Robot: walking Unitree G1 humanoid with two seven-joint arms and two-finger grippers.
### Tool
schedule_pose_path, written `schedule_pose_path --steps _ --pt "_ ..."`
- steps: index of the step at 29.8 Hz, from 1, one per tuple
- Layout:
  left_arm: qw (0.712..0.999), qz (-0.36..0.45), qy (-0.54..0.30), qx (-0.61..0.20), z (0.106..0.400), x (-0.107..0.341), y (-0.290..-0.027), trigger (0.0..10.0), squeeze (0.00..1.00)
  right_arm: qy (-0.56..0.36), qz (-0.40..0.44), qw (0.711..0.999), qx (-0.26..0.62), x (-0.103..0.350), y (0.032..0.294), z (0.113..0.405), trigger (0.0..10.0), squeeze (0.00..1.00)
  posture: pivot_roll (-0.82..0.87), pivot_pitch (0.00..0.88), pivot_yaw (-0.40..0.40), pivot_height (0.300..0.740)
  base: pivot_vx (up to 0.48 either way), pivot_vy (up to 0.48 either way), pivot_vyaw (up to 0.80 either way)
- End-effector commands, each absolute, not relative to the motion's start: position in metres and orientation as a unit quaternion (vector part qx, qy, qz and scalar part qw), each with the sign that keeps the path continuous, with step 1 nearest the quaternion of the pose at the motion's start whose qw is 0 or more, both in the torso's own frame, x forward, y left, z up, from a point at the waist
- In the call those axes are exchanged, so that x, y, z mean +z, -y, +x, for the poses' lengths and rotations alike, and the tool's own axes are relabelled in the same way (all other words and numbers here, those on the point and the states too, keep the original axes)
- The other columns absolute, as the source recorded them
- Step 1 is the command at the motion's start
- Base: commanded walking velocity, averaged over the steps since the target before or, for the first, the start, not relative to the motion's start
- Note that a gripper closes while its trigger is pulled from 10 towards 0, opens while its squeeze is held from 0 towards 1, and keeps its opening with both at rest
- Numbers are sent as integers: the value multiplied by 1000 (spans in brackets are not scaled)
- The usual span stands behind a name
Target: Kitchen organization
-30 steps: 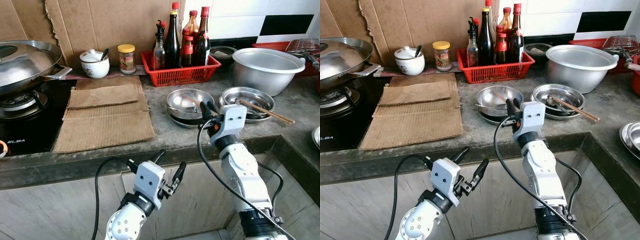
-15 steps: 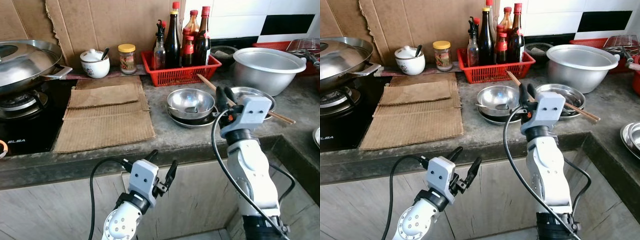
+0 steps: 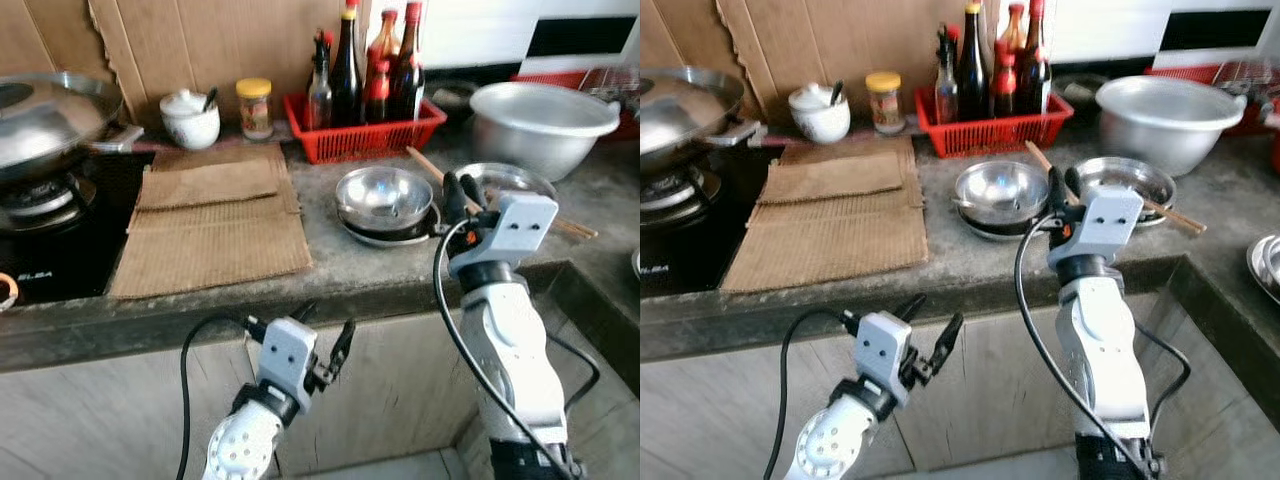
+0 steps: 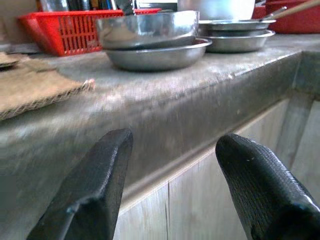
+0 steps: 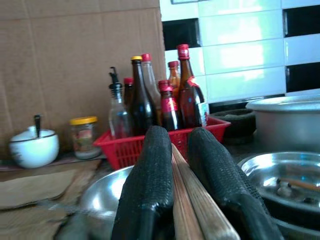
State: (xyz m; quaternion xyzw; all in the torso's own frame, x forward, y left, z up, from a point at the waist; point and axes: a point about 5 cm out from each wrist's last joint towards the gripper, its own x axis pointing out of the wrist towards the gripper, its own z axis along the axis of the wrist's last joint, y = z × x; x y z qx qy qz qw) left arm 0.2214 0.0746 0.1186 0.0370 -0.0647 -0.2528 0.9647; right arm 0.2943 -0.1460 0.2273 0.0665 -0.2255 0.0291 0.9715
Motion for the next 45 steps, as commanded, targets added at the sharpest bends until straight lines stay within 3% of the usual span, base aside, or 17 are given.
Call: schedule_pose_path --steps 1,17,45 --pt "963 41 61 -258 220 116 -74 10000 0 233 68 970 30 232 146 293 10000 0 110 0 -10 740 -412 0 0" --pt "961 40 60 -267 219 116 -72 10000 0 221 72 972 41 227 145 289 10000 0 104 0 -7 740 -344 0 0" --pt "961 48 59 -266 220 117 -72 10000 0 83 31 995 54 151 132 251 10000 0 98 0 -5 740 -333 0 0"
